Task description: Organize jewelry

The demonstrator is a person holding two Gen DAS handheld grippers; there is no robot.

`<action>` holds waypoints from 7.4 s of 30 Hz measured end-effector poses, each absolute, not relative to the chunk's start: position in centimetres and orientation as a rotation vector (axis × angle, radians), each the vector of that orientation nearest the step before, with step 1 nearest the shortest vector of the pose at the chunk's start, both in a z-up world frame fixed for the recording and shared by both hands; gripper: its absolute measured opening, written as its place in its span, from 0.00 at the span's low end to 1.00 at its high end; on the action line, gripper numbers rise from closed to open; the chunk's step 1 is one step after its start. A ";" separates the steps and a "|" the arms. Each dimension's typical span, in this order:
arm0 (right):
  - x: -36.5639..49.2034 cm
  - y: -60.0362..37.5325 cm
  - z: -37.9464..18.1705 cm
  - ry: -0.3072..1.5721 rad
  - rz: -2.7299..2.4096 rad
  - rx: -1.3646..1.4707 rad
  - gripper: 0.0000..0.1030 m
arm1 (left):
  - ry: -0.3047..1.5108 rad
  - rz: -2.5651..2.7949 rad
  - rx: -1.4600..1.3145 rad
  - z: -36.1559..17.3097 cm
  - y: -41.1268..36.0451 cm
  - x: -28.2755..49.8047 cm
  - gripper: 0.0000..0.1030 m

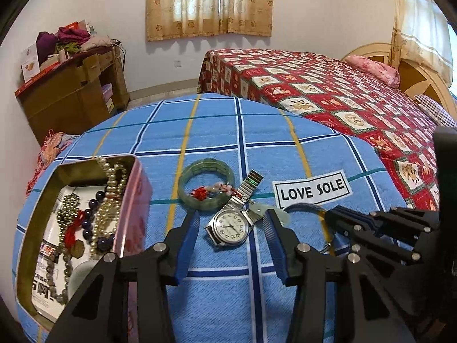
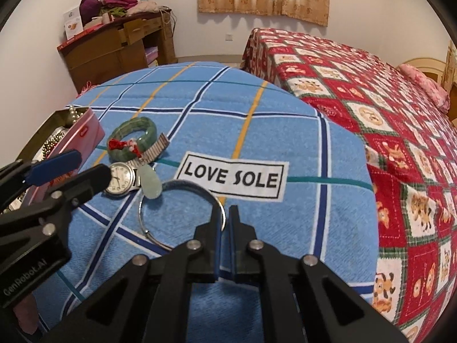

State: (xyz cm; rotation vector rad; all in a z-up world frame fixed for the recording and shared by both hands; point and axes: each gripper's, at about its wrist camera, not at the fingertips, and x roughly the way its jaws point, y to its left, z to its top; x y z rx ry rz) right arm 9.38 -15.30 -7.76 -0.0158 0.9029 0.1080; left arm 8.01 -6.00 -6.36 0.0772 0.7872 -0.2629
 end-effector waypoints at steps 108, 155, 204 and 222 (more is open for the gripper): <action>11.5 -2.4 -0.1 0.753 0.400 -0.117 0.06 | 0.671 -0.094 -0.122 -0.4 10.4 7.8 0.04; 14.7 1.9 -4.1 0.793 0.414 -0.136 0.07 | 0.781 -0.052 -0.117 -5.0 12.3 11.2 0.04; 11.1 -2.3 -4.3 0.777 0.328 -0.132 0.54 | 0.739 -0.021 -0.148 -4.1 10.3 8.1 0.61; 11.1 -7.3 -7.4 0.913 0.227 -0.064 0.57 | 0.780 -0.063 -0.057 -5.9 5.2 8.0 0.61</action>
